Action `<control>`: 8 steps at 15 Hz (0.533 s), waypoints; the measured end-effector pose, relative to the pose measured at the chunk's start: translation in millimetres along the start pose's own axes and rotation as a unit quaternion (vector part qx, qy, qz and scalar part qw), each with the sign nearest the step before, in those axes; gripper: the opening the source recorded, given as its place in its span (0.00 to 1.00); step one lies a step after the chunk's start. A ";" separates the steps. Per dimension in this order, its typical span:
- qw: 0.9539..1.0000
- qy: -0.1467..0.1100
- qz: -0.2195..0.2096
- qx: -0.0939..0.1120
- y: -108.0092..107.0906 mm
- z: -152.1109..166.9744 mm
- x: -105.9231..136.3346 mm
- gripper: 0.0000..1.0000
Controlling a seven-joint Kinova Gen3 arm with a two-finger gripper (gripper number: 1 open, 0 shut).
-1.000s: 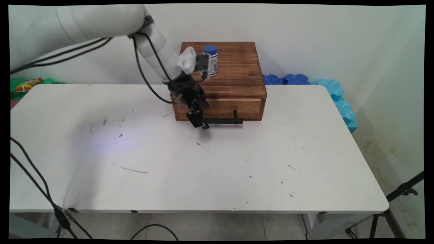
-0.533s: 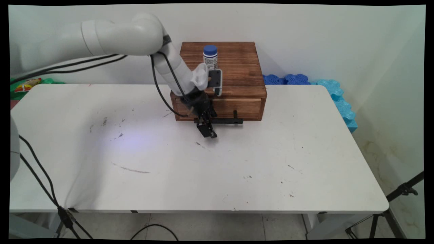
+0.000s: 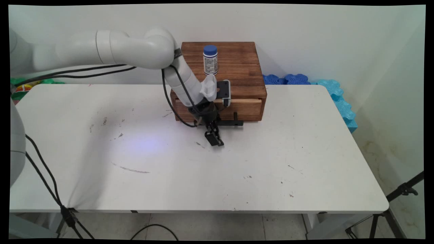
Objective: Open the drawer
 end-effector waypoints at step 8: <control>1.000 0.007 -0.001 -0.016 38.0 -1.4 7.3 1.00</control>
